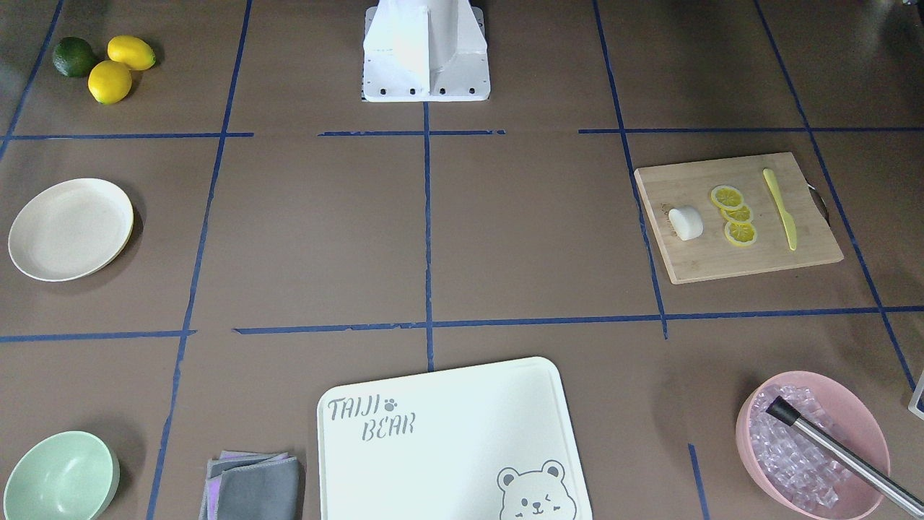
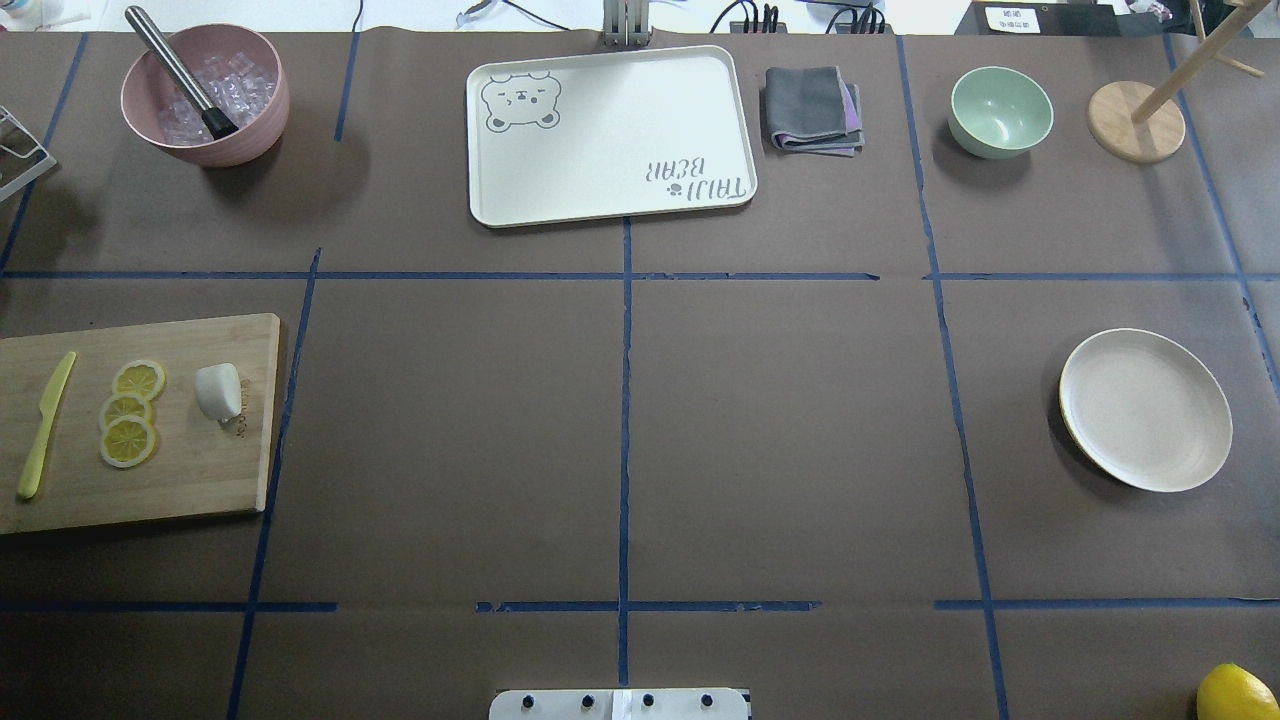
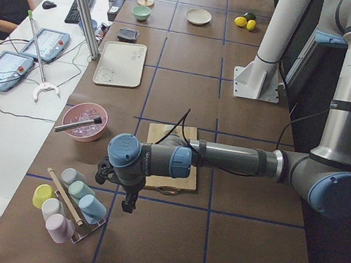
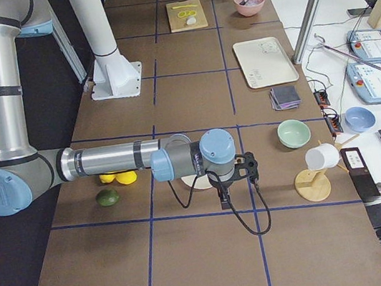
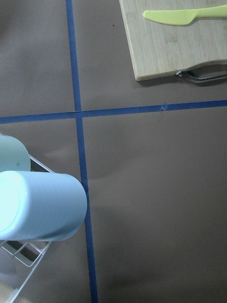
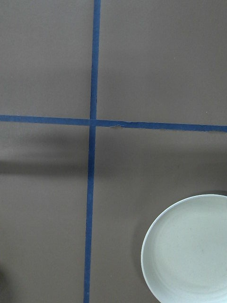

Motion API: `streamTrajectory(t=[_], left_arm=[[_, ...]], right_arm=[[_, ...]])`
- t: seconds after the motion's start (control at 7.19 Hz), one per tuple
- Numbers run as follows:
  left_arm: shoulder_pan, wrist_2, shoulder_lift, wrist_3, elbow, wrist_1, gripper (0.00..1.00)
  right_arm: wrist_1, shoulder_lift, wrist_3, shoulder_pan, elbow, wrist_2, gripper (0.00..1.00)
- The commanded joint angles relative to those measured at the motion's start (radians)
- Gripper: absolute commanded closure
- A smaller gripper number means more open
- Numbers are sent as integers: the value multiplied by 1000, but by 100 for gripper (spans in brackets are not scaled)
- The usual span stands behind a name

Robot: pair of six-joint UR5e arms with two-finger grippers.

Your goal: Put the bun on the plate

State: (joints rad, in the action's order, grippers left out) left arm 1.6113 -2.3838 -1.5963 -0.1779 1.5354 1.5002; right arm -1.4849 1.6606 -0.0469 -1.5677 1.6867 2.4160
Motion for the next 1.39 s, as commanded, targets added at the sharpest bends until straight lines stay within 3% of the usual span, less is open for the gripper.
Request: streamTrajectory(t=[0.0,1.25], left_arm=[[1,0,-2,0,3,0,0],[-1,0,1,0,34,0,0]], right_arm=[[0,-2,-2,0,1,-2,0],[-2,-33,-14,2,-7,-44,0]])
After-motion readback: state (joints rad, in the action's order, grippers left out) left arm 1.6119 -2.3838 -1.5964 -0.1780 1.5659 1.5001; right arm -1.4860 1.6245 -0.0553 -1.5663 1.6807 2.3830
